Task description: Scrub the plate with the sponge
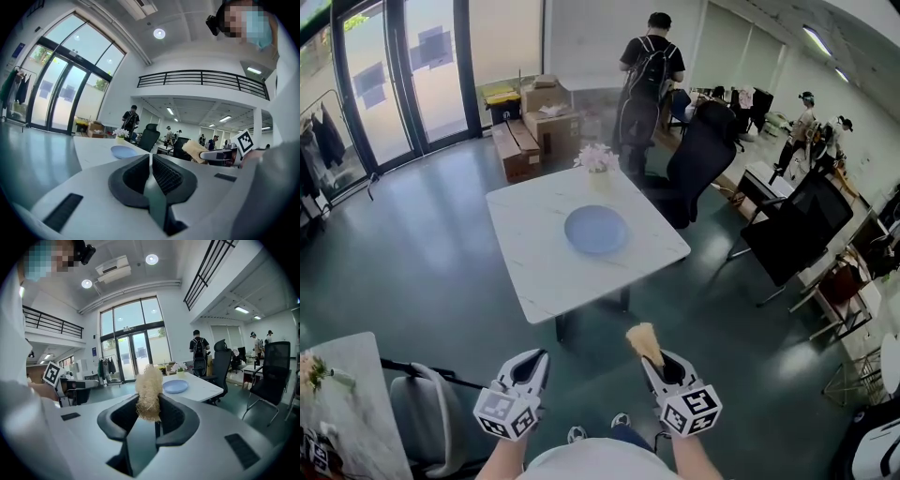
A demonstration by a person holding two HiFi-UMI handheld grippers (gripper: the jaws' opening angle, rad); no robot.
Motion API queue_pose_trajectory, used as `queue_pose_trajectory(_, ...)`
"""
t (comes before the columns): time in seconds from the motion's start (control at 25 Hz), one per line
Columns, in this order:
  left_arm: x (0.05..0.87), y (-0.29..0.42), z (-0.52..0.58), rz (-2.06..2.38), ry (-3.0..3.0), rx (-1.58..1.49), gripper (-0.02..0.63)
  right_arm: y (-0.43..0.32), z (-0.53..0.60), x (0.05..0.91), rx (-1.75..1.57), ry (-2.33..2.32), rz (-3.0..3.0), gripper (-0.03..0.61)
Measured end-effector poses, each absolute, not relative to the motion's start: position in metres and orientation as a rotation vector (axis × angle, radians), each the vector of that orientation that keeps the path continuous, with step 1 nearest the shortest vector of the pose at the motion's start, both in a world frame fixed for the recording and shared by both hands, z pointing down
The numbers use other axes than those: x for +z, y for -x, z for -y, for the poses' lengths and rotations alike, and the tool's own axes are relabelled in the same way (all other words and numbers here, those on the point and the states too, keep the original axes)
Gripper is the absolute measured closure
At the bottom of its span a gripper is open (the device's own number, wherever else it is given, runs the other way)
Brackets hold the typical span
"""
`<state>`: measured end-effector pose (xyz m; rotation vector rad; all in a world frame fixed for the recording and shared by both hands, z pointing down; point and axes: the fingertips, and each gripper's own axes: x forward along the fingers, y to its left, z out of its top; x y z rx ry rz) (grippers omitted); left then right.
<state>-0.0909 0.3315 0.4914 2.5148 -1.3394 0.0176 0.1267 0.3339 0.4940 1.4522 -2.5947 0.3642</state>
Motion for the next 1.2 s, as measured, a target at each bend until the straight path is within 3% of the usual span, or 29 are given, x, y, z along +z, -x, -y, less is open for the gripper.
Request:
queue_pose_trajectory(0.56,0.516,0.113,-0.294,1.315,-2.478,0.050,0.568,-0.114,-0.298,0.510,0.412,-1.481,2.559,0.454)
queue_pose_trajectory(1.2,0.514,0.069,-0.197,1.433,-2.449,0.098,0.568,-0.148,-0.186,0.512,0.394,-1.339,2.640,0.453)
